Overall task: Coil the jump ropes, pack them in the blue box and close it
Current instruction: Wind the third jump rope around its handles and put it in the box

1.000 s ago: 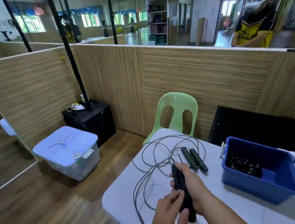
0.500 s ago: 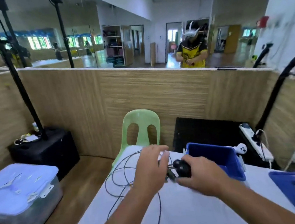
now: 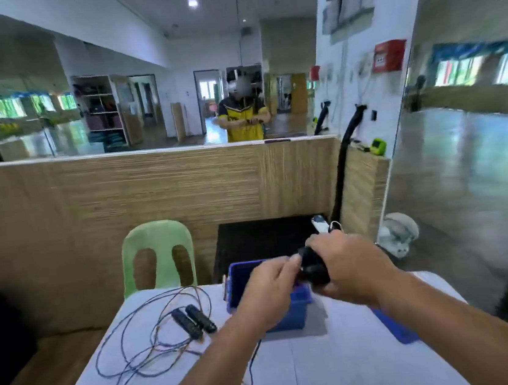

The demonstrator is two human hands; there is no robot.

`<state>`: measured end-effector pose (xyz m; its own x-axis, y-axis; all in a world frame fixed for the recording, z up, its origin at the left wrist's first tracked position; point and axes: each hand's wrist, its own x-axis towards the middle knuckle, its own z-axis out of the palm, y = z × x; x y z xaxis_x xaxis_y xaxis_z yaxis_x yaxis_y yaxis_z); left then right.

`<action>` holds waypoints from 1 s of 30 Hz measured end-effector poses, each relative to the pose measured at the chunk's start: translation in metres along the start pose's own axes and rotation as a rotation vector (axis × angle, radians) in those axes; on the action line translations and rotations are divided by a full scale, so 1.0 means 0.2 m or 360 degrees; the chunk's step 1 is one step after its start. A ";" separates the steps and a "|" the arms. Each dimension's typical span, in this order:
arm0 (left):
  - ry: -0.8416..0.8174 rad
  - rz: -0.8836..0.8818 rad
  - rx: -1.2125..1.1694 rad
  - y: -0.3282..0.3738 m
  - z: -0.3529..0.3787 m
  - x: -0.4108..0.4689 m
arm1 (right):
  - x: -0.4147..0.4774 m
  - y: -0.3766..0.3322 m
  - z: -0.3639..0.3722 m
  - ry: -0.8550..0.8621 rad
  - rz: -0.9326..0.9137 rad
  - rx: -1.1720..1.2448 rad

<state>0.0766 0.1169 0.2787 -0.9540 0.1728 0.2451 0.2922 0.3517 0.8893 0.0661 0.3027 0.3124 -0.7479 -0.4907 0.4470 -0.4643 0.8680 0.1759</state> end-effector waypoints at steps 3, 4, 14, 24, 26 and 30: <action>-0.0110 -0.0004 0.0012 0.11 0.13 0.01 | -0.12 0.14 -0.03 0.0124 0.0009 -0.0006; -0.0143 0.0016 0.0043 0.14 0.17 0.01 | -0.15 0.19 -0.04 0.0143 0.0015 -0.0021; -0.0149 0.0055 0.0050 0.32 0.41 -0.01 | -0.31 0.43 -0.13 0.0233 0.0001 -0.0040; -0.0283 0.0199 -0.0127 0.40 0.34 0.02 | -0.29 0.43 -0.23 0.0269 0.0044 0.0326; -0.0295 0.0237 -0.0152 0.41 0.31 0.02 | -0.30 0.41 -0.24 0.0226 0.0154 0.0574; -0.0297 0.0271 -0.0249 0.45 0.29 0.02 | -0.30 0.37 -0.24 0.0277 0.0336 0.1126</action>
<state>0.1039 0.2030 0.3366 -0.8591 0.3882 0.3335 0.4191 0.1597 0.8938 0.0994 0.3995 0.3415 -0.7963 -0.2497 0.5510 -0.5571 0.6576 -0.5071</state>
